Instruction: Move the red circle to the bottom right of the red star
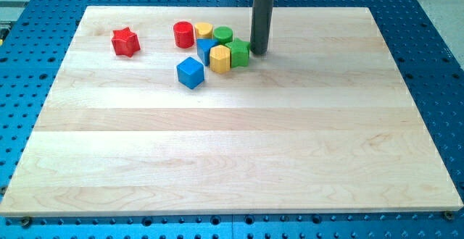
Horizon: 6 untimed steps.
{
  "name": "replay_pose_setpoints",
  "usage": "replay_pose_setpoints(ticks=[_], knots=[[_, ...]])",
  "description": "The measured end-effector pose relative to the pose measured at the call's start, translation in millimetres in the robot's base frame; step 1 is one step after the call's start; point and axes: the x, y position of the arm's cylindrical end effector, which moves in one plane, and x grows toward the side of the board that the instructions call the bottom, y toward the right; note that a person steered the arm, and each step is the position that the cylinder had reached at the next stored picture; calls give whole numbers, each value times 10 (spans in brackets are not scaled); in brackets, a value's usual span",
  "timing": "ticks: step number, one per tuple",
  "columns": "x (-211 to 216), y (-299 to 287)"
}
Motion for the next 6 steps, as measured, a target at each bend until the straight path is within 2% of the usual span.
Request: replay_pose_setpoints(ticks=[1,2,4,5,6], knots=[[-512,-106],[-550,-610],[-109,-1326],[-271,-1652],[-117,-1938]])
